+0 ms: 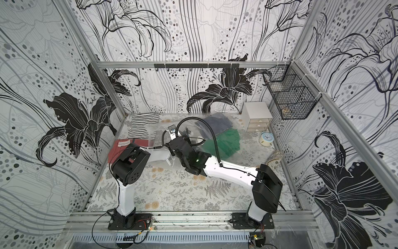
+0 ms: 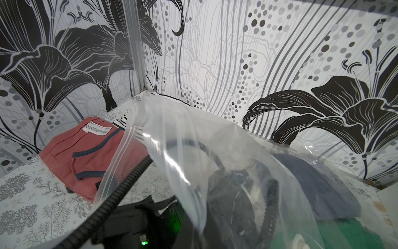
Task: Take the tank top out of the vacuum bag
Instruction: Take out the tank top from the vacuum bag.
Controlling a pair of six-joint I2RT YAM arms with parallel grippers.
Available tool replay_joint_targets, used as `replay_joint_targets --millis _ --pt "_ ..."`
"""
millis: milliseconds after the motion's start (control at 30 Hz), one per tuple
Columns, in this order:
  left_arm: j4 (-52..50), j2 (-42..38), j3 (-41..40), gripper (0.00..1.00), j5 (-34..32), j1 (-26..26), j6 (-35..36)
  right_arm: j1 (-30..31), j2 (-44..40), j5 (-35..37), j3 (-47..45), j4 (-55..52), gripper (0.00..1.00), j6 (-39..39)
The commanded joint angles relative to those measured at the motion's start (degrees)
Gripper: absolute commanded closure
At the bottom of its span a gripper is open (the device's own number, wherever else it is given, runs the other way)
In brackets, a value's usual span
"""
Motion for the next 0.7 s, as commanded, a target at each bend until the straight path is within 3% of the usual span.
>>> replay_joint_targets --millis 0,433,667 --pt "1.9 -2.1 -1.1 1.00 3.0 0.2 0.8 -0.1 1.4 0.9 2.0 -1.4 1.00 -0.5" --pt "11.9 5.0 -11.1 1.00 4.4 0.3 -3.3 -1.0 3.4 0.2 3.1 -3.7 1.00 2.3" --pt "9.2 -0.3 -14.7 1.00 1.6 2.9 -0.8 -1.1 3.7 0.3 3.4 -3.8 1.00 2.8"
